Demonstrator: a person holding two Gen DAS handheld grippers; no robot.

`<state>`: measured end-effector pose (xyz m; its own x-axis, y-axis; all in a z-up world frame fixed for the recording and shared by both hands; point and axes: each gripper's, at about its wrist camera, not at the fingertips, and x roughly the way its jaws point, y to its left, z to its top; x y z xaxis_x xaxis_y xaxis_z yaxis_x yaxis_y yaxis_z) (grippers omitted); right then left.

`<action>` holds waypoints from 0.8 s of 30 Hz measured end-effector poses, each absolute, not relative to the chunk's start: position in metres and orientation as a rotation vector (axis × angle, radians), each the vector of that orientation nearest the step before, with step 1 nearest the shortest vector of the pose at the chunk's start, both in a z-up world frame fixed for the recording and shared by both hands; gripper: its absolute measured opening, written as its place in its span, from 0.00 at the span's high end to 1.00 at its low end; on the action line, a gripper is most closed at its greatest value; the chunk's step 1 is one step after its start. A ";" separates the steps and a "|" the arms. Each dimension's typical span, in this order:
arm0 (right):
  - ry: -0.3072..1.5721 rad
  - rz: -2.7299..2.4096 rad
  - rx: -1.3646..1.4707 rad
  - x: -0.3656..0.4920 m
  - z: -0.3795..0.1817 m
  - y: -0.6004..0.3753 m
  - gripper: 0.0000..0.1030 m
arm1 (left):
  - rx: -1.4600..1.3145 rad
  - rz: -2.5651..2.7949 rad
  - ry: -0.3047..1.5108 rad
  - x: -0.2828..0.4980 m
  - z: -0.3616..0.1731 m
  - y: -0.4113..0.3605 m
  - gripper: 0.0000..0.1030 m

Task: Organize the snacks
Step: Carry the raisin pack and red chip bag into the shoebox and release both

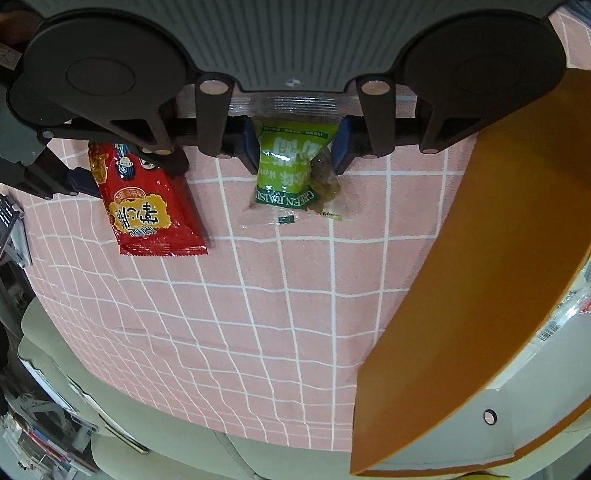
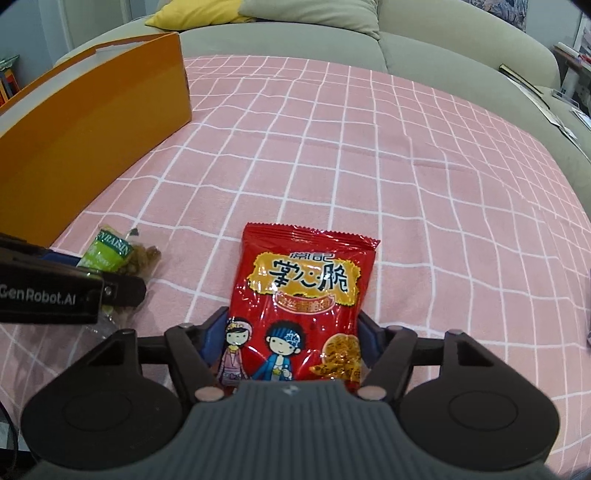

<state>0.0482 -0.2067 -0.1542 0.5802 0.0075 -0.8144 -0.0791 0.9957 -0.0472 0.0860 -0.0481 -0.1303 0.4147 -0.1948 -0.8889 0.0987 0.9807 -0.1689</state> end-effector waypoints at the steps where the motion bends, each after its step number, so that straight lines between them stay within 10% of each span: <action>1: 0.948 0.051 -0.081 0.048 -0.154 -0.207 0.36 | -0.099 -0.184 1.125 0.086 -0.130 -0.047 0.58; 24: 0.639 0.176 -0.135 0.031 -0.034 -0.159 0.36 | -0.148 -0.160 0.895 0.063 -0.018 0.004 0.58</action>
